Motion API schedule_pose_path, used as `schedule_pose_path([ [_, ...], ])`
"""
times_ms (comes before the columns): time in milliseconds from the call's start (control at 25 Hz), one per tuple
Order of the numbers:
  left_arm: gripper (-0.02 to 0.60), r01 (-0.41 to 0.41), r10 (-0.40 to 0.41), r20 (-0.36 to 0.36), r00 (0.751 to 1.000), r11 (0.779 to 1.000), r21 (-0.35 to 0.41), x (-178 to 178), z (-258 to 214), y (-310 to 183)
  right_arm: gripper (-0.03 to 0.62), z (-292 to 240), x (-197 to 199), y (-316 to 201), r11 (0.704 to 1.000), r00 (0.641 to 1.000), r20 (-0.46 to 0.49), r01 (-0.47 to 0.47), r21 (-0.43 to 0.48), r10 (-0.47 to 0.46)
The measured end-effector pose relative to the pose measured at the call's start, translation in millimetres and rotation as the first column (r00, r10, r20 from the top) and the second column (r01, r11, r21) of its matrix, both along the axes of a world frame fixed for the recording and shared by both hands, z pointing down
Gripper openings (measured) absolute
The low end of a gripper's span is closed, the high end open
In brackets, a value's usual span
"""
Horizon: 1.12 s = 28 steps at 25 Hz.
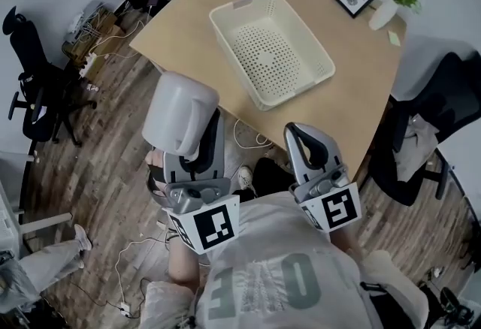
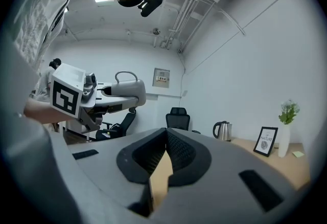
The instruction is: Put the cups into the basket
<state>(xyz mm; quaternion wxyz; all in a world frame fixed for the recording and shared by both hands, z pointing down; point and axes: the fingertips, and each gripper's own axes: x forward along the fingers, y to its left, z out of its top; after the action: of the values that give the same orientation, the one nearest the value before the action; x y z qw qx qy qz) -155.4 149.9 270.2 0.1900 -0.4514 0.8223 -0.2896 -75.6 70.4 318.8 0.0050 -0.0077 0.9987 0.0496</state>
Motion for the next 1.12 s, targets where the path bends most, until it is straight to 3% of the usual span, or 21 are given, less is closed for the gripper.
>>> schedule_pose_path([
  [200, 0.064, -0.042, 0.042, -0.025, 0.999, 0.999, 0.009, -11.5, 1.5, -36.9, -0.002, -17.0, -15.1, -37.2, 0.999, 0.999, 0.04, -0.037, 0.021, 0.036],
  [400, 0.063, -0.054, 0.052, -0.052, 0.997, 0.998, -0.035, -30.3, 7.7, -72.8, -0.002, -32.5, -40.2, -76.2, 0.999, 0.997, 0.074, -0.032, -0.031, 0.034],
  [560, 0.064, -0.069, 0.065, -0.079, 0.995, 0.997, -0.046, -51.4, 14.3, -106.4, -0.002, -40.2, -60.0, -111.9, 0.998, 0.993, 0.101, -0.052, -0.021, 0.054],
  [760, 0.064, -0.093, 0.084, -0.077, 0.993, 0.988, -0.126, -70.5, 23.7, -151.0, -0.002, -33.6, -74.8, -146.7, 0.994, 0.989, 0.128, -0.065, -0.093, 0.076],
  [920, 0.064, -0.11, 0.096, -0.117, 0.988, 0.987, -0.119, -80.7, 21.9, -183.1, -0.002, -32.6, -86.4, -165.5, 0.987, 0.986, 0.149, -0.056, -0.154, 0.079],
  [1120, 0.063, -0.177, 0.171, -0.07, 0.983, 0.981, -0.085, -91.7, 11.9, -195.5, -0.002, -29.8, -103.3, -169.1, 0.982, 0.984, 0.143, -0.081, -0.168, 0.105],
])
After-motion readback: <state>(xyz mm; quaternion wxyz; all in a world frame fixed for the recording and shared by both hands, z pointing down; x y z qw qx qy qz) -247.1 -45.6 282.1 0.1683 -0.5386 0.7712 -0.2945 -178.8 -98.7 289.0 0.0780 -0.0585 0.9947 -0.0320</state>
